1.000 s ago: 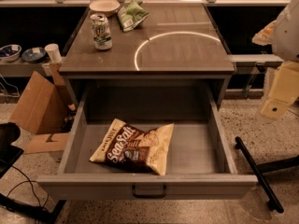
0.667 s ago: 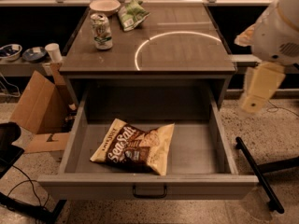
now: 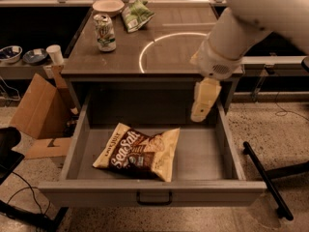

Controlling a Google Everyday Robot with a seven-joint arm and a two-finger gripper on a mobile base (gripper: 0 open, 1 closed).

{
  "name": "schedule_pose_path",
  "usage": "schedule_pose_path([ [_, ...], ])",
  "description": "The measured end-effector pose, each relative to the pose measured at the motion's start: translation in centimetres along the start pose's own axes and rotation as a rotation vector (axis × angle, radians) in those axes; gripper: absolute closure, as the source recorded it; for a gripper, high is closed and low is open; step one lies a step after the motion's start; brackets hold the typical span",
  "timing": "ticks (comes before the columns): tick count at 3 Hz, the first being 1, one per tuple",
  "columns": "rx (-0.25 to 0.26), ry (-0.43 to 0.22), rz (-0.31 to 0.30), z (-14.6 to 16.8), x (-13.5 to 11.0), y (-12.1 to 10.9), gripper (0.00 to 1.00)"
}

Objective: Pick brown chip bag from top drawer and place on counter

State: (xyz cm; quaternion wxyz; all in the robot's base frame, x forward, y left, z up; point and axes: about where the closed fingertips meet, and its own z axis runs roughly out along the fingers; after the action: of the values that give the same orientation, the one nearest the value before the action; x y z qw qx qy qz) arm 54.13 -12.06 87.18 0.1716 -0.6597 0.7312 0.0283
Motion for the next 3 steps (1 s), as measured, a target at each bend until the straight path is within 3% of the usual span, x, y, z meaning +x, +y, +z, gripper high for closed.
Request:
schedule_pose_path([
  [1, -0.023, 0.029, 0.029, 6.6, -0.3, -1.1, 0.00],
  [2, -0.028, 0.119, 0.059, 11.5, -0.1, -0.2, 0.00],
  [3, -0.044, 0.241, 0.095, 15.3, 0.7, 2.1, 0.00],
])
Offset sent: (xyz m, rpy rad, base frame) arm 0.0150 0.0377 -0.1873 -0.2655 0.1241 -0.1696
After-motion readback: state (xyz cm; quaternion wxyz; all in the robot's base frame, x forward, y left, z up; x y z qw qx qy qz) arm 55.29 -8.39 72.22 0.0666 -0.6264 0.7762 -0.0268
